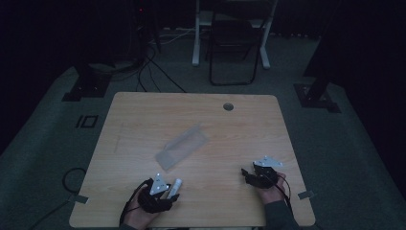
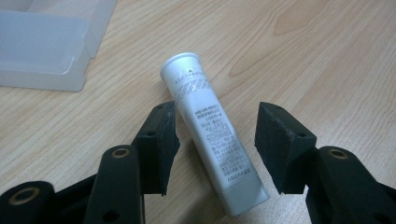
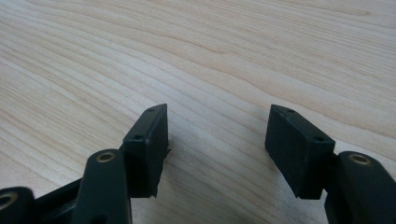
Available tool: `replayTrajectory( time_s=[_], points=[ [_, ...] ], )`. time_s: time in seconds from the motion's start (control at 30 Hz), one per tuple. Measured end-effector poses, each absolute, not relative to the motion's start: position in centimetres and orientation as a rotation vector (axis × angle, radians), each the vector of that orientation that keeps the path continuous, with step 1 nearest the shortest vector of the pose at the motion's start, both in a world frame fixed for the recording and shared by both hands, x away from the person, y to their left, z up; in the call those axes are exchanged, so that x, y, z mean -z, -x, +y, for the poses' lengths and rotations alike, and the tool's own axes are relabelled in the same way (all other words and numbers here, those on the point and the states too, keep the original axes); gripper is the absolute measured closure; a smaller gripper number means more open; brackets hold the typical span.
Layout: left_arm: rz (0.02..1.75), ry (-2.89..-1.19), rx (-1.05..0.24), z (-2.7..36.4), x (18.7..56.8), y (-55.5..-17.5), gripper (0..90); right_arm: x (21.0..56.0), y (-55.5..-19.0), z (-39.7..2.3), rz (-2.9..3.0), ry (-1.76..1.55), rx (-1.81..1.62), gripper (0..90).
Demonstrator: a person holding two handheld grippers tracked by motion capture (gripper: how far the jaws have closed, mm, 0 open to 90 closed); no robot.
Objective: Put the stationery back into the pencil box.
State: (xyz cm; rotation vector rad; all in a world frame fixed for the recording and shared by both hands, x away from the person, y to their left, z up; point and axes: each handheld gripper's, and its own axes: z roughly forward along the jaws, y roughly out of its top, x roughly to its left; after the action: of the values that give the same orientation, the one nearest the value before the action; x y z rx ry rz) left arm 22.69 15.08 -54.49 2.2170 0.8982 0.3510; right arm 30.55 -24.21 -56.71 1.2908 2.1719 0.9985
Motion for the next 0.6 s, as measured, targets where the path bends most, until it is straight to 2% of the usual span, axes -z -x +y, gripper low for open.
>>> replayTrajectory(
  time_s=[0.6],
  points=[
    [0.907, -2.270, -0.420, 15.3, 54.7, -24.0, 70.1, 56.7, -30.6, -24.3, 2.176, -1.284, -1.003, 39.2]
  ],
)
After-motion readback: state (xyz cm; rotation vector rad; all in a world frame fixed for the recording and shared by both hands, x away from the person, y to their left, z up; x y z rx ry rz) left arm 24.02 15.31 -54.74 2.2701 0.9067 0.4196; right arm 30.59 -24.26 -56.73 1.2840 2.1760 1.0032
